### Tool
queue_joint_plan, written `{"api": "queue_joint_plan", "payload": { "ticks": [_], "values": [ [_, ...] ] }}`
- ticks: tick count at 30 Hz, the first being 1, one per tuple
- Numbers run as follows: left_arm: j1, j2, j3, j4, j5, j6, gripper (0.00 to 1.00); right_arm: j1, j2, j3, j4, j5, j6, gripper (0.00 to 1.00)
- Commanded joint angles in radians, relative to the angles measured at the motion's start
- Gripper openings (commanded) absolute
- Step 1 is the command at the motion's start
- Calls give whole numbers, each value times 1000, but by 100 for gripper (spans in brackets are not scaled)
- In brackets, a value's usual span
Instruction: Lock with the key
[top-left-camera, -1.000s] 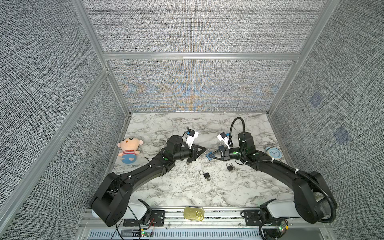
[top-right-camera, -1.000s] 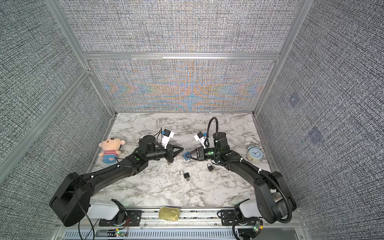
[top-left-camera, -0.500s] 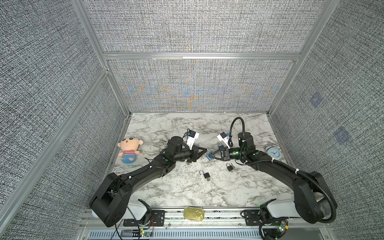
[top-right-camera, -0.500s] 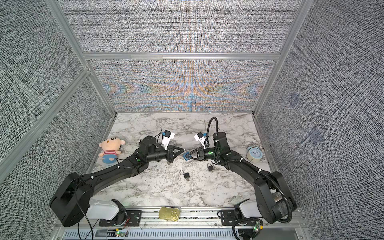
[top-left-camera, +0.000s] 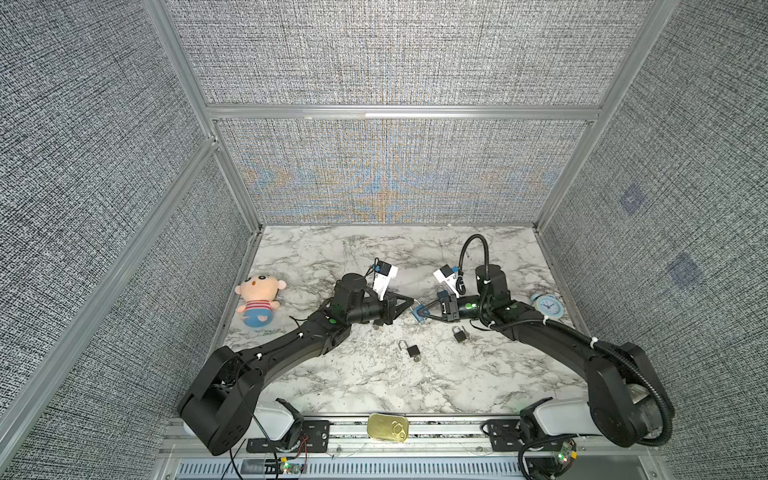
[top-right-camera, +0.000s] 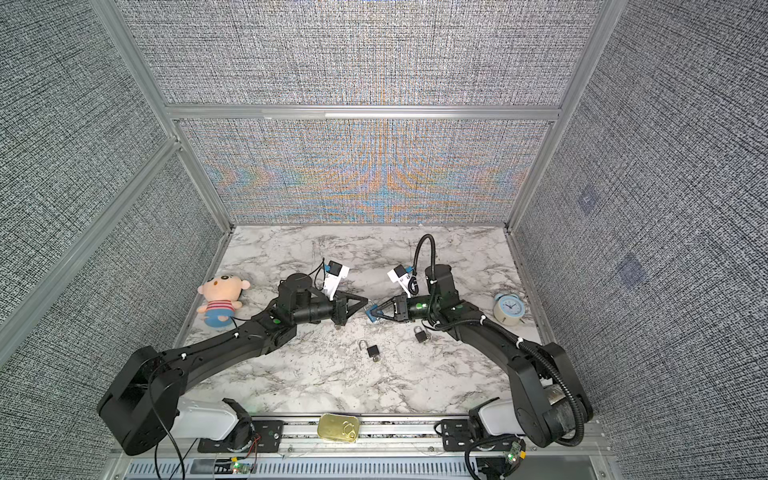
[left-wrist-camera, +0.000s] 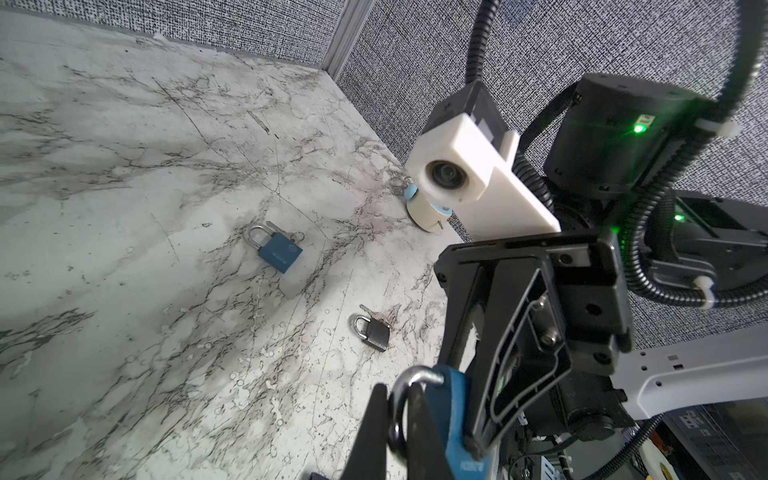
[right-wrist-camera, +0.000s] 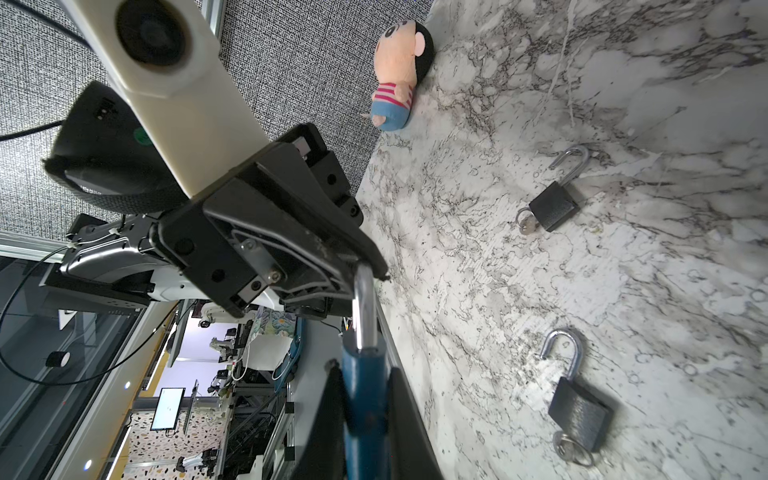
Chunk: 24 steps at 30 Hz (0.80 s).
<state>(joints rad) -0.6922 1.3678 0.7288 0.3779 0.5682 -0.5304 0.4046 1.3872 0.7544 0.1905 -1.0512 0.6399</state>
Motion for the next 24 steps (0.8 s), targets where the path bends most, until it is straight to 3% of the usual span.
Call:
{"api": "queue_joint_plan", "payload": {
  "ticks": [1, 3, 8, 12, 24],
  "values": [
    [-16, -5, 2, -8, 213, 2, 1, -2, 1, 3, 124, 153, -5, 0],
    [2, 1, -1, 11, 222, -18, 6, -2, 1, -6, 137, 148, 1, 0],
    [92, 18, -44, 169, 305, -141, 29, -2, 7, -25, 172, 131, 15, 0],
    [165, 26, -92, 349, 364, -264, 33, -3, 16, -33, 197, 122, 24, 0],
    [175, 111, -8, 306, 357, -220, 34, -1, 29, -50, 266, 70, 64, 0]
  ]
}}
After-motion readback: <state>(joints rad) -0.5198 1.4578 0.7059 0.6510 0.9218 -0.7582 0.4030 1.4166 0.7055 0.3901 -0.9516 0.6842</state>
